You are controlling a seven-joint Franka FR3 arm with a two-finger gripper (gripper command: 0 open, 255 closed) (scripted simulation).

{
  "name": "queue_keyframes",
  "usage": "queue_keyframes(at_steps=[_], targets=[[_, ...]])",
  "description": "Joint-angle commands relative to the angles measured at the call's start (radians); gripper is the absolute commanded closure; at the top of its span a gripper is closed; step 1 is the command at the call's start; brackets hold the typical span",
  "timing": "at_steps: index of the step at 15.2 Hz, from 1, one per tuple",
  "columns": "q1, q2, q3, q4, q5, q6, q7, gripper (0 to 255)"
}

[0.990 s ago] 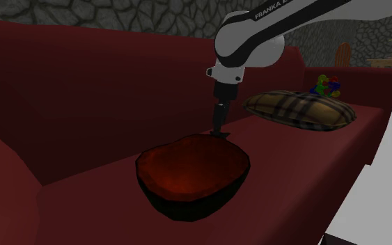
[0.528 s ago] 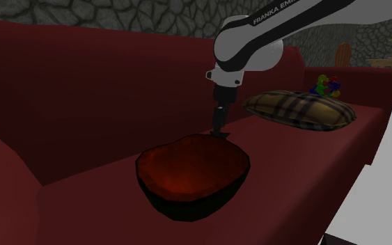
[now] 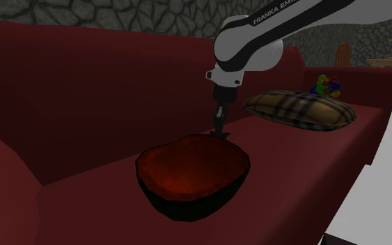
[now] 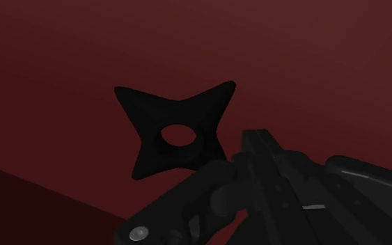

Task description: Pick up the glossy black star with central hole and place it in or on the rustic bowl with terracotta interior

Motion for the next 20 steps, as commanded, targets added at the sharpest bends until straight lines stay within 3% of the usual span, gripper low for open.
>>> queue_keyframes(at_steps=[1, 3, 4, 7, 10, 11, 20], targets=[[0.0, 0.0, 0.0, 0.0, 0.0, 0.0, 0.0, 255], [0.0, 0.0, 0.0, 0.0, 0.0, 0.0, 0.0, 255], [0.0, 0.0, 0.0, 0.0, 0.0, 0.0, 0.0, 0], [-0.106, 0.003, 0.026, -0.001, 0.076, 0.003, -0.451, 0], [-0.222, 0.078, 0.06, 0.106, 0.157, -0.063, -0.888, 0], [-0.249, 0.103, 0.07, 0.144, 0.171, -0.087, -0.979, 0], [-0.244, 0.14, 0.083, 0.099, 0.187, -0.005, -0.99, 0]])
